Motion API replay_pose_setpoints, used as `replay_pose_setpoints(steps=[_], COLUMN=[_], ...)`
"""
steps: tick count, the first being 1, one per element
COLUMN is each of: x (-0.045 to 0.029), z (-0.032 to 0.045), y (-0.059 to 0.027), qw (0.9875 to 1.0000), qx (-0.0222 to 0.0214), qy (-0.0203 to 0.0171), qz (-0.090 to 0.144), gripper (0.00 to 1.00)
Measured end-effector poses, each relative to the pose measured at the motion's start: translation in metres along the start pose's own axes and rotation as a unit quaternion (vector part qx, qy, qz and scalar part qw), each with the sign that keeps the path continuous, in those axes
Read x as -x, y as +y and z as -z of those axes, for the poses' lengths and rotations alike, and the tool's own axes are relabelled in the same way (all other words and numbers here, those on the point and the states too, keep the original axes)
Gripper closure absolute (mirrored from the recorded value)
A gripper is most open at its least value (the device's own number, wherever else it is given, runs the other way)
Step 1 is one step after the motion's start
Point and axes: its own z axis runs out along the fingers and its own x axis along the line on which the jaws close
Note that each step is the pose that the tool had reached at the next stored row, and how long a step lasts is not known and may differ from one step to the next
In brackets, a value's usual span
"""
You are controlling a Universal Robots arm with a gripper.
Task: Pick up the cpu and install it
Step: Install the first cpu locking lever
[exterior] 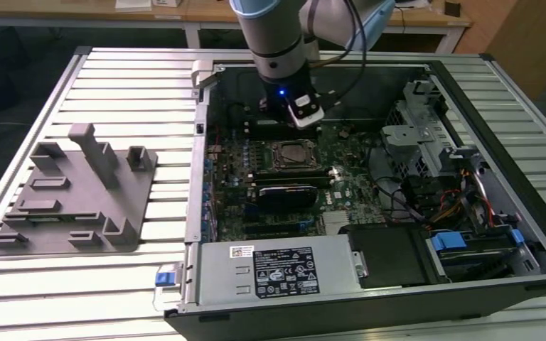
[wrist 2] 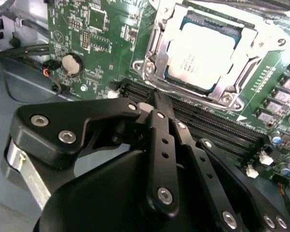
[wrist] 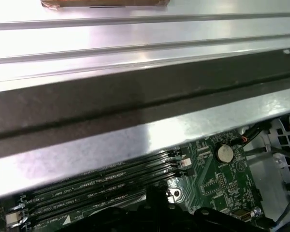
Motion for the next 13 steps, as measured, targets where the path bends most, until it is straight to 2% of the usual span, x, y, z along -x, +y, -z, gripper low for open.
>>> replay_pose_setpoints(steps=[3,4,5,6,9,13], x=[0.0032,0.0045,0.0060,0.0072,0.0105,0.0141], z=[-0.0014,-0.0019,-0.0024,-0.0029,-0.0040,-0.0052], y=[0.0006,0.0009,0.0012,0.0015,0.0022,0.0030], qw=[1.0000,0.9999,0.9998,0.9997,0.9987,0.9963], qx=[-0.0085,-0.0113,-0.0143,-0.0171,-0.0259,-0.0355], qy=[0.0041,0.0065,0.0112,0.0183,0.0435,0.0785], qz=[0.001,0.002,0.001,0.001,-0.002,-0.007], gripper=[0.89,0.89,0.89,0.89,0.89,0.89])
